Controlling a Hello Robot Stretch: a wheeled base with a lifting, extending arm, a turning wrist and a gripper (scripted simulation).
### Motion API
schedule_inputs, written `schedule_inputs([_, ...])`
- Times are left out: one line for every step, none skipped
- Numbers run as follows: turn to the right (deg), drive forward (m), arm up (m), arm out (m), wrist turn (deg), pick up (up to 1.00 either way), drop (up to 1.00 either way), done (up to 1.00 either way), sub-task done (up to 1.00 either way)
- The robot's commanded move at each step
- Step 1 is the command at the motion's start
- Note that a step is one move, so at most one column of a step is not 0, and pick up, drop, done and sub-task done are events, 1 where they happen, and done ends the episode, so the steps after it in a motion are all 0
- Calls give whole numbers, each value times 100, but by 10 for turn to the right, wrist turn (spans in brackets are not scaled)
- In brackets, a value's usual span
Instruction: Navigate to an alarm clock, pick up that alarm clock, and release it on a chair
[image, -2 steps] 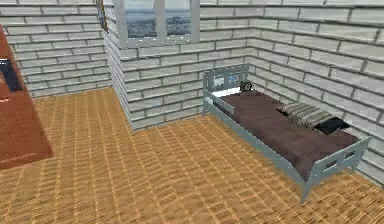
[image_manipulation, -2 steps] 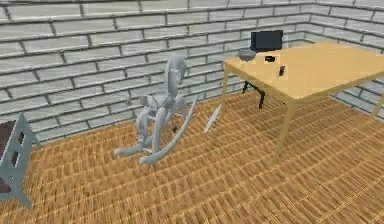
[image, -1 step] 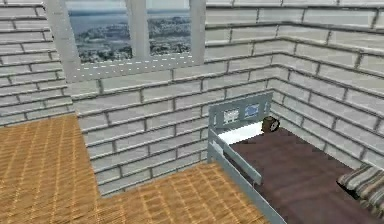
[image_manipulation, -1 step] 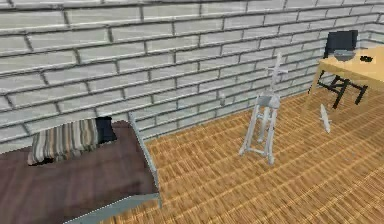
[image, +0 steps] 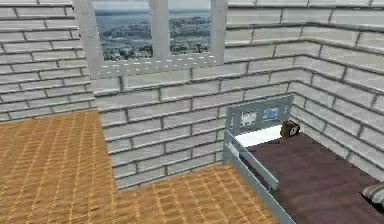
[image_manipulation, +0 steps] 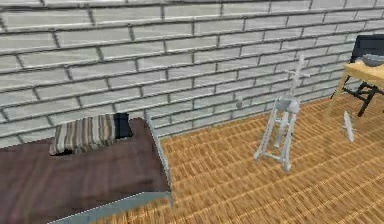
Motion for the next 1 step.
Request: schedule_inputs([0,65,0,0,0,0,0,0,0])
